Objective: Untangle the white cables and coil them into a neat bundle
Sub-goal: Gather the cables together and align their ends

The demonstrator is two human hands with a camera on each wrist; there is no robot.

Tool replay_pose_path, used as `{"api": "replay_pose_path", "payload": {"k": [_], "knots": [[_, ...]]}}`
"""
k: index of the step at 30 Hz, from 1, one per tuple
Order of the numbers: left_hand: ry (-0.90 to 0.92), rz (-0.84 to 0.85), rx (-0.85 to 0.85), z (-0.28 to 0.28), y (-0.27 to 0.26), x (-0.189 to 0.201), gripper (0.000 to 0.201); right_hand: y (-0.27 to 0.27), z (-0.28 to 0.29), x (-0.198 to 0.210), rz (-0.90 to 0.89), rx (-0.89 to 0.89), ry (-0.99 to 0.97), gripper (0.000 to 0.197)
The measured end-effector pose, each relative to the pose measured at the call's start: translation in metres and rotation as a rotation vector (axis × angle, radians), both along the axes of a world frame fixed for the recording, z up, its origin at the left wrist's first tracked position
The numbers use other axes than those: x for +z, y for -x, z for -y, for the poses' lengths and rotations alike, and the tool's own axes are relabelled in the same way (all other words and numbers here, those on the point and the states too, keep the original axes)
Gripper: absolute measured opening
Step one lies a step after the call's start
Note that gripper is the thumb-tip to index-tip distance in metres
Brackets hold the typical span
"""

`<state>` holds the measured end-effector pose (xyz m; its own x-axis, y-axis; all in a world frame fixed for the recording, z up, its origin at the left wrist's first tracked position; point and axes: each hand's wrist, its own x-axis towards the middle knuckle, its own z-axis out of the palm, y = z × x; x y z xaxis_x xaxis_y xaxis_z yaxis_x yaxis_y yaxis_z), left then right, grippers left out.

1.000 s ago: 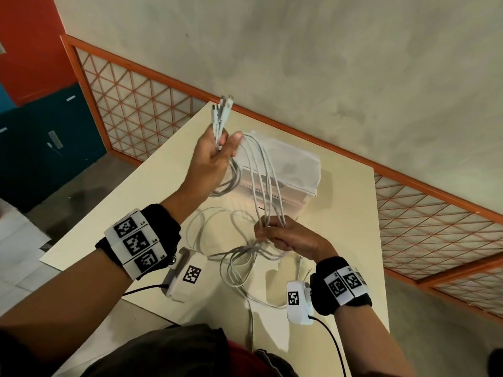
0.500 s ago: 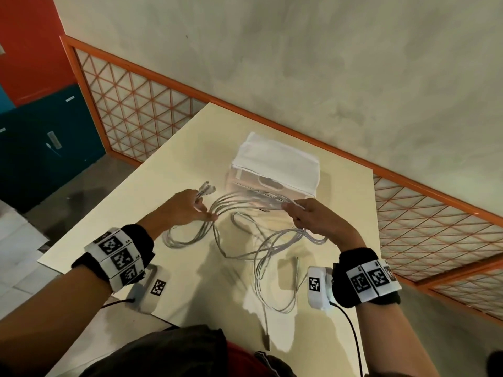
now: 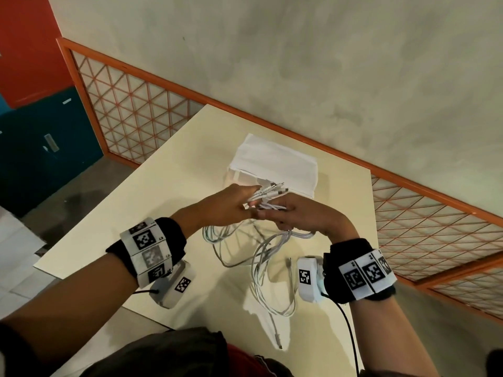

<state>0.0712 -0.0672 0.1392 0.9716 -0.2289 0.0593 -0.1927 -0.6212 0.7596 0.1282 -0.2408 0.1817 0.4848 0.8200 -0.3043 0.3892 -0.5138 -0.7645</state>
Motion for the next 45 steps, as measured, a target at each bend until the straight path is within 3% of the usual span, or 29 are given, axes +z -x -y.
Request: {"api": "replay_pose_path", "payload": {"k": [3, 6, 9, 12, 16, 18, 26, 31, 36, 38, 41, 44, 45], "knots": [[0.047, 0.074, 0.052, -0.007, -0.005, 0.011, 0.019, -0.005, 0.009, -0.003, 0.005, -0.124, -0.14, 0.008], [0.104, 0.159, 0.135, -0.013, -0.006, 0.028, 0.011, -0.013, 0.021, -0.016, -0.06, -0.345, -0.402, 0.024], [0.166, 0.226, 0.209, -0.012, -0.006, 0.043, 0.034, -0.015, 0.024, -0.024, -0.087, -0.457, -0.549, 0.014], [0.234, 0.291, 0.253, -0.006, -0.005, 0.053, 0.041, -0.011, 0.017, -0.029, -0.131, -0.458, -0.541, 0.015], [0.196, 0.382, 0.297, 0.0, -0.005, 0.059, 0.042, 0.002, 0.005, -0.035, -0.276, -0.405, -0.584, 0.048], [0.203, 0.41, 0.325, -0.002, -0.005, 0.061, 0.038, 0.007, 0.002, -0.038, -0.29, -0.398, -0.616, 0.048], [0.228, 0.473, 0.427, -0.018, -0.003, 0.068, 0.041, 0.0, 0.003, -0.026, -0.115, -0.434, -0.653, 0.006], [0.27, 0.5, 0.5, -0.022, -0.001, 0.071, 0.041, -0.003, 0.003, -0.003, 0.161, -0.491, -0.692, 0.005], [0.287, 0.522, 0.501, -0.024, 0.0, 0.073, 0.024, -0.004, 0.004, 0.011, 0.44, -0.512, -0.626, 0.007], [0.291, 0.526, 0.506, -0.024, -0.001, 0.07, 0.028, -0.005, 0.004, 0.003, 0.373, -0.448, -0.556, 0.007], [0.294, 0.494, 0.523, -0.025, -0.002, 0.064, 0.004, -0.008, 0.002, -0.031, 0.259, -0.377, -0.429, 0.017], [0.249, 0.491, 0.496, -0.026, 0.003, 0.061, 0.007, -0.003, 0.001, -0.063, 0.155, -0.335, -0.353, 0.008], [0.209, 0.489, 0.491, -0.025, 0.006, 0.059, 0.019, -0.001, 0.001, -0.07, 0.14, -0.341, -0.334, 0.01]]}}
